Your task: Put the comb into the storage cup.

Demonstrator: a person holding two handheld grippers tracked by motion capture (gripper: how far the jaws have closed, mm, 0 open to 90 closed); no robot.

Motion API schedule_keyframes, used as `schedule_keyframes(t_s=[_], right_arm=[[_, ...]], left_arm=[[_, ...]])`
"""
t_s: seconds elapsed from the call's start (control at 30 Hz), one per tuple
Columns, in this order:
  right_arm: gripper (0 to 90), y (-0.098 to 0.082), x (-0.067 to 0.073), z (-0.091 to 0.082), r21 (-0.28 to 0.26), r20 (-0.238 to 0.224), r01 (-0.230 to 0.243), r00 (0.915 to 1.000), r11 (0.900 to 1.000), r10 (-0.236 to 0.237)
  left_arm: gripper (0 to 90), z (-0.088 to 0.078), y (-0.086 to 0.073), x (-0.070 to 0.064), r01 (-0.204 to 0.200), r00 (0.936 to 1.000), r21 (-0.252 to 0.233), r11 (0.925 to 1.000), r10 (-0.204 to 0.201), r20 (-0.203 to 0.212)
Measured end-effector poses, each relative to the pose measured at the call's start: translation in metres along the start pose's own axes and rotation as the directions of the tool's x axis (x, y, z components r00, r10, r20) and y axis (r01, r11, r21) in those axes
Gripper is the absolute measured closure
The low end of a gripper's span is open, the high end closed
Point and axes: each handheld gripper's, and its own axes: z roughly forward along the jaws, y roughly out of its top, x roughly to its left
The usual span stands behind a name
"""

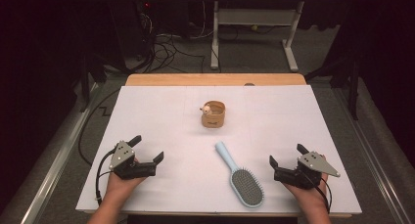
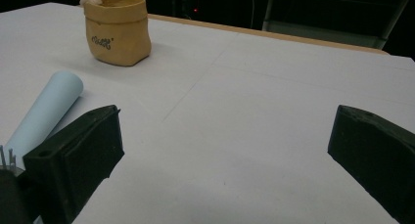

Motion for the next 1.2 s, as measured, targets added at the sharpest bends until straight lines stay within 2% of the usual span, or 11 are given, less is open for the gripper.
schedule_keyframes(t_s=[0.27,0.43,0.63,0.8,0.87,0.97,1.03,1.07,1.1,1.2], right_arm=[[0.4,-0.0004,0.0011,0.0001,0.007,-0.002,0.011,0.9999,1.0,-0.011],[0.4,-0.0002,0.0006,-0.0007,0.012,-0.001,0.006,1.0,1.0,-0.006],[4.1,-0.0016,0.0002,0.0028,0.052,-0.013,0.003,0.9999,0.999,-0.002],[18.9,-0.0022,-0.0008,0.0021,0.08,-0.015,-0.013,0.9998,0.997,0.014],[27.5,-0.0029,-0.001,0.002,0.096,-0.02,-0.016,0.9996,0.995,0.018],[41.4,-0.003,-0.001,0.0019,0.121,-0.057,-0.032,0.9976,0.992,0.039],[50.3,-0.0025,-0.0003,0.0023,0.132,-0.082,-0.031,0.9957,0.991,0.042],[50.3,-0.0025,-0.0003,0.0023,0.132,-0.082,-0.031,0.9957,0.991,0.042],[56.6,-0.0023,0.0003,0.0036,0.146,-0.094,-0.023,0.9949,0.989,0.037],[66.9,-0.002,0.0013,0.0045,0.159,-0.099,-0.02,0.9944,0.987,0.036]], left_arm=[[0.0,0.0037,-0.0006,-0.0038,-0.022,0.9996,0.012,0.9997,0.022,0.019],[0.0,0.0044,-0.0003,-0.0044,-0.019,0.9997,0.009,0.9998,0.019,0.016],[0.0,0.0039,0.0005,-0.0045,-0.022,0.9996,0.001,0.9998,0.022,0.02],[0.0,0.0031,0.0014,-0.0037,-0.017,0.9998,-0.008,0.9998,0.017,0.009],[0.6,0.0022,0.0019,-0.0033,-0.013,0.9999,-0.02,0.9997,0.013,0.004],[1.9,0.0005,0.0023,-0.0025,0.001,0.9999,-0.019,0.9998,-0.001,0.013],[2.5,0.0002,0.0024,-0.0026,-0.005,0.9999,-0.015,0.9999,0.005,0.011],[2.6,0.0002,0.0024,-0.0026,-0.005,0.9999,-0.015,0.9999,0.005,0.011],[2.6,0.0005,0.0022,-0.0024,-0.008,0.9999,-0.016,0.9998,0.008,0.012],[2.7,0.0022,0.0017,-0.0023,-0.008,0.9999,-0.008,0.9999,0.008,0.014]])
